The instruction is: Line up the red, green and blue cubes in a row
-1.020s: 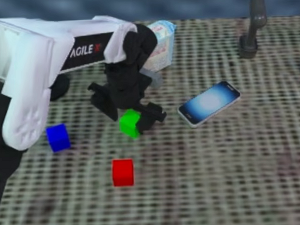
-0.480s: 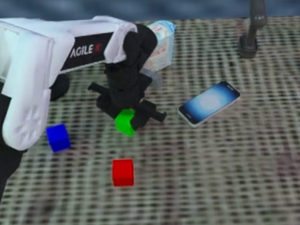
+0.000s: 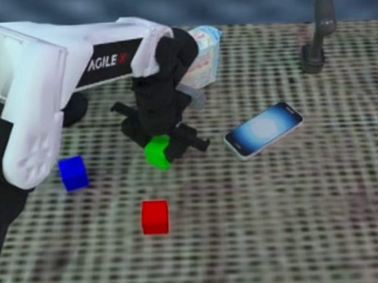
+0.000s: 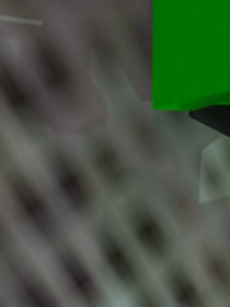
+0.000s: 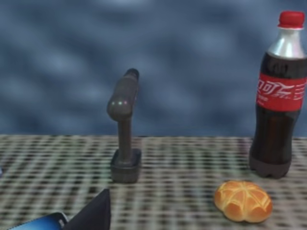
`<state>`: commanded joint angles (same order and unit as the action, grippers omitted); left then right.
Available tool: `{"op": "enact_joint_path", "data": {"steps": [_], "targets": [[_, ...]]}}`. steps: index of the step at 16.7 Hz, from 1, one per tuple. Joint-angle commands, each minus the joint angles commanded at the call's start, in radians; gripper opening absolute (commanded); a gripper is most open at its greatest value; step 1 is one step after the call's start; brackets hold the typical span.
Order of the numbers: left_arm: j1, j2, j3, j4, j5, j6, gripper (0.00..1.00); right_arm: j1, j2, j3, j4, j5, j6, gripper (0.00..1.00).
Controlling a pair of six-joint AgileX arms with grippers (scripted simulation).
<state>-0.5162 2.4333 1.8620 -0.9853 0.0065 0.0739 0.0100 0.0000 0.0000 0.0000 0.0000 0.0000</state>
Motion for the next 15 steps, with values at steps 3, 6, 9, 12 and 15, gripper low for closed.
{"op": "enact_joint_path", "data": {"steps": [3, 6, 9, 12, 15], "targets": [[0.01, -0.029, 0.064, -0.101, 0.0, -0.003, 0.0, 0.0, 0.0, 0.0, 0.0, 0.0, 0.0, 1.0], [0.016, -0.064, 0.125, -0.196, -0.001, -0.002, 0.0, 0.0, 0.0, 0.0, 0.0, 0.0, 0.0, 1.0], [0.018, -0.071, 0.135, -0.208, -0.001, -0.001, 0.0, 0.0, 0.0, 0.0, 0.0, 0.0, 0.0, 1.0], [0.006, -0.071, 0.129, -0.204, -0.002, -0.014, 0.0, 0.0, 0.0, 0.0, 0.0, 0.0, 0.0, 1.0], [-0.029, -0.095, 0.101, -0.198, -0.003, -0.113, 0.0, 0.0, 0.0, 0.0, 0.0, 0.0, 0.0, 1.0]]}}
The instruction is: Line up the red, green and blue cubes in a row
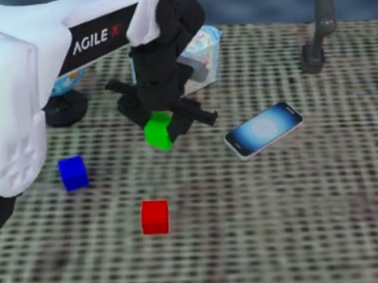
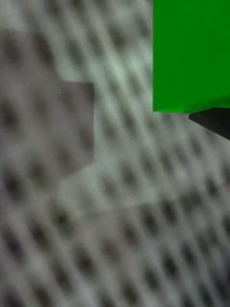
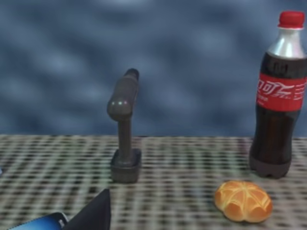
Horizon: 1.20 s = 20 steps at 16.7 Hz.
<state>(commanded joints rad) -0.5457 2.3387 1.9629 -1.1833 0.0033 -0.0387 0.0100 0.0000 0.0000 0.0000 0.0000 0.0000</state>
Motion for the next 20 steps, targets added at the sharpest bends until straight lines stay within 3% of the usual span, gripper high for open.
{"op": "enact_joint_path", "data": {"steps": [11, 14, 20], "targets": [[-0.228, -0.162, -0.216, 0.038, -0.01, -0.68, 0.0, 0.0, 0.0, 0.0, 0.0, 0.0, 0.0, 1.0], [-0.26, -0.192, -0.247, 0.048, -0.012, -0.758, 0.0, 0.0, 0.0, 0.0, 0.0, 0.0, 0.0, 1.0], [-0.257, -0.184, -0.258, 0.065, -0.011, -0.759, 0.0, 0.0, 0.0, 0.0, 0.0, 0.0, 0.0, 1.0]]}}
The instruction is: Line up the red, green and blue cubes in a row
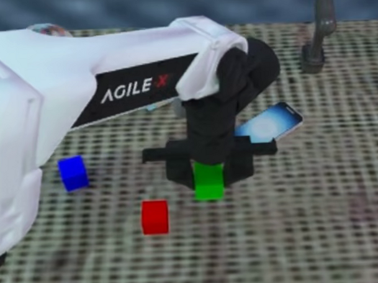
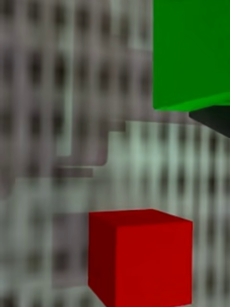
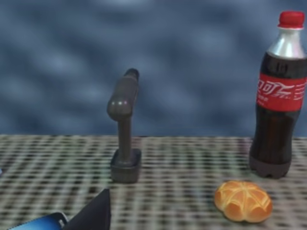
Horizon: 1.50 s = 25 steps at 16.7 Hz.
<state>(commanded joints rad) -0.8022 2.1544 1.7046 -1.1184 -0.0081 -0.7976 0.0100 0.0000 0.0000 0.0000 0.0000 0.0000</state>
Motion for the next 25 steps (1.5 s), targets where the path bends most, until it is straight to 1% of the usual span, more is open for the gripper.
{"op": "enact_joint_path", "data": {"steps": [6, 11, 24, 25], "targets": [[-0.002, 0.063, -0.127, 0.199, 0.001, 0.0, 0.0, 0.0, 0.0, 0.0, 0.0, 0.0, 0.0, 1.0], [-0.003, 0.074, -0.145, 0.223, 0.0, 0.0, 0.0, 0.0, 0.0, 0.0, 0.0, 0.0, 0.0, 1.0], [-0.003, 0.074, -0.145, 0.223, 0.0, 0.0, 0.98, 0.0, 0.0, 0.0, 0.0, 0.0, 0.0, 1.0], [-0.003, 0.074, -0.145, 0.223, 0.0, 0.0, 1.0, 0.0, 0.0, 0.0, 0.0, 0.0, 0.0, 1.0]]}}
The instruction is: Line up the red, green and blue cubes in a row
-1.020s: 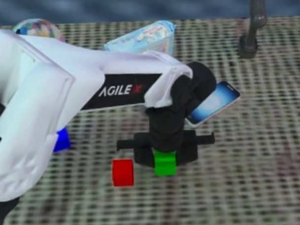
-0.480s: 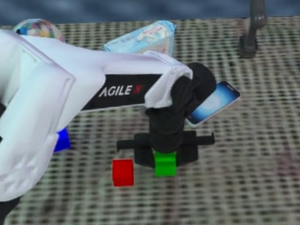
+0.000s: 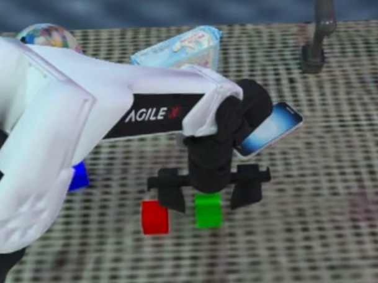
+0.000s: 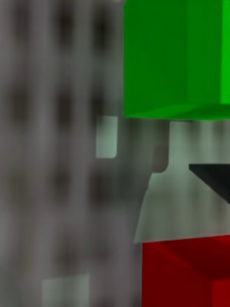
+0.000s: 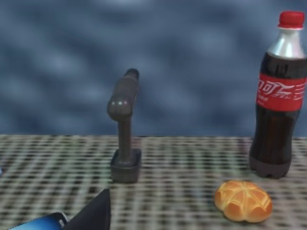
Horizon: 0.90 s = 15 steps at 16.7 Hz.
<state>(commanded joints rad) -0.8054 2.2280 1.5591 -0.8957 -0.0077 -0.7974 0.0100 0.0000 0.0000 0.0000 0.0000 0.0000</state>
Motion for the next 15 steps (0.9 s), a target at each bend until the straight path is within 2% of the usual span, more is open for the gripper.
{"op": "enact_joint_path", "data": {"steps": [9, 15], "targets": [[0.001, -0.002, 0.003, -0.004, 0.0, 0.0, 1.0, 0.0, 0.0, 0.0, 0.0, 0.0, 0.0, 1.0], [0.014, -0.064, 0.119, -0.193, -0.001, -0.006, 1.0, 0.0, 0.0, 0.0, 0.0, 0.0, 0.0, 1.0]]}}
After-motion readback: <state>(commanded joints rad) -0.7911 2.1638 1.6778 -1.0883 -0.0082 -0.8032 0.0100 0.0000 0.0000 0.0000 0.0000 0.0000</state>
